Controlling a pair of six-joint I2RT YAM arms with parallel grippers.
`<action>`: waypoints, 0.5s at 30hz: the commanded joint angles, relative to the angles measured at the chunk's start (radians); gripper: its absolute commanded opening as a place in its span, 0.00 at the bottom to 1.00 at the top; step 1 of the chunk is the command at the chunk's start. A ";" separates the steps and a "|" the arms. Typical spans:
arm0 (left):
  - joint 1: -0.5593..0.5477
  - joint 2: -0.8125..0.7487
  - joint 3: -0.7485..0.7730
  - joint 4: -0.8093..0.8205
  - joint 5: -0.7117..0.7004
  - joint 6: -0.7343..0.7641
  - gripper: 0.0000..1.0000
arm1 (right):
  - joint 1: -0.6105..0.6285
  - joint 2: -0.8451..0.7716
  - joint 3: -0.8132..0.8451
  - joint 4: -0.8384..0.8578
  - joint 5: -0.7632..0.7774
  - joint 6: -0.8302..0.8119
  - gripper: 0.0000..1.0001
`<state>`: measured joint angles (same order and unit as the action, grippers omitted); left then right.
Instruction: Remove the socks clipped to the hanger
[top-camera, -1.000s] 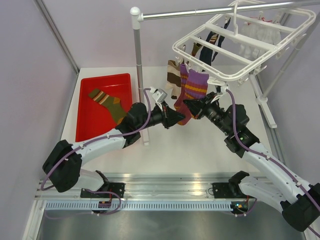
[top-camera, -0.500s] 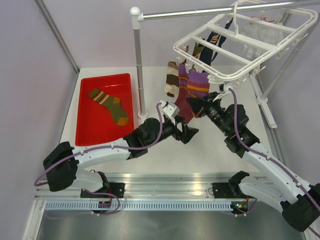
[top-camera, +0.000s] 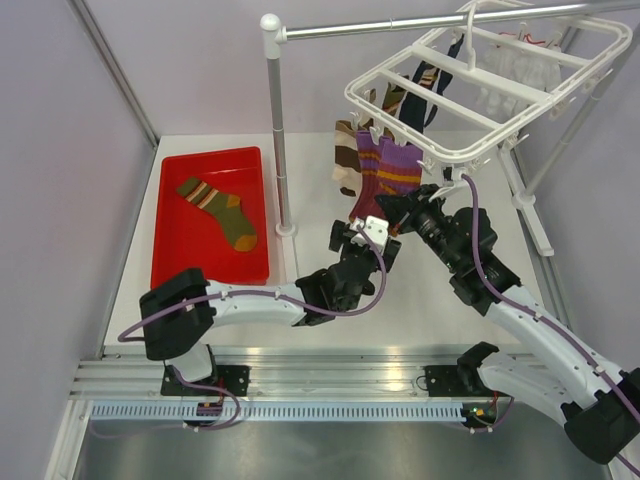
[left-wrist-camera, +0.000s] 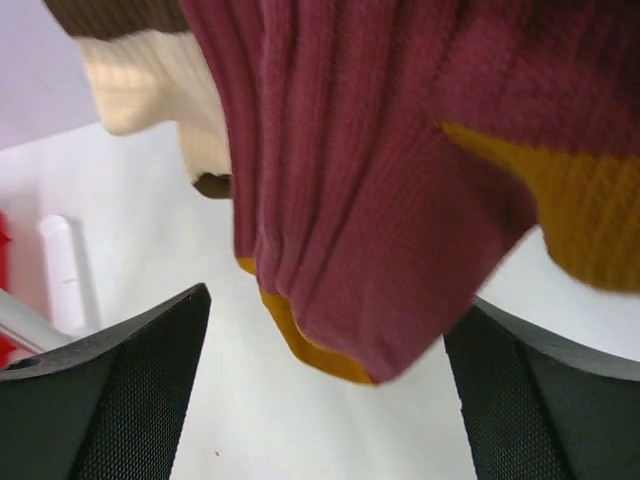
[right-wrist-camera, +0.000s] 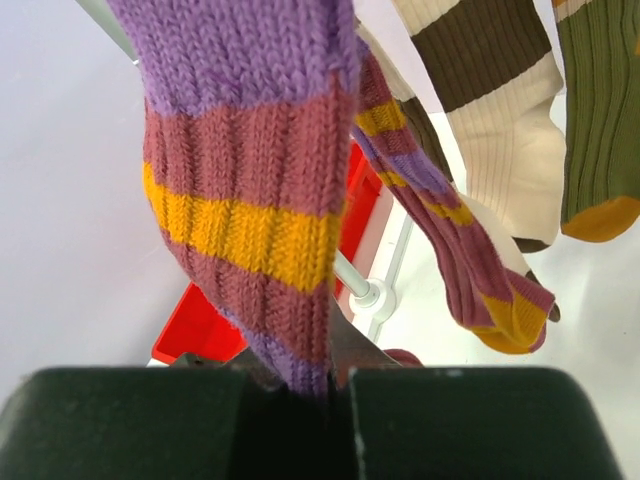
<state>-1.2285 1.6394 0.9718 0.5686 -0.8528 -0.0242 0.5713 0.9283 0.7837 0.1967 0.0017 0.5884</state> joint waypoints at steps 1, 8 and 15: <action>-0.002 0.037 0.082 0.143 -0.176 0.159 0.96 | -0.001 -0.026 0.055 0.003 0.006 0.022 0.08; -0.002 0.059 0.081 0.206 -0.229 0.208 0.12 | -0.002 -0.026 0.054 0.000 0.003 0.019 0.08; -0.003 0.007 0.033 0.125 -0.187 0.120 0.02 | -0.002 -0.042 0.028 0.026 0.018 -0.059 0.39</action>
<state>-1.2301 1.6905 1.0187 0.7048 -1.0409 0.1314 0.5713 0.9138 0.7994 0.1860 0.0055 0.5819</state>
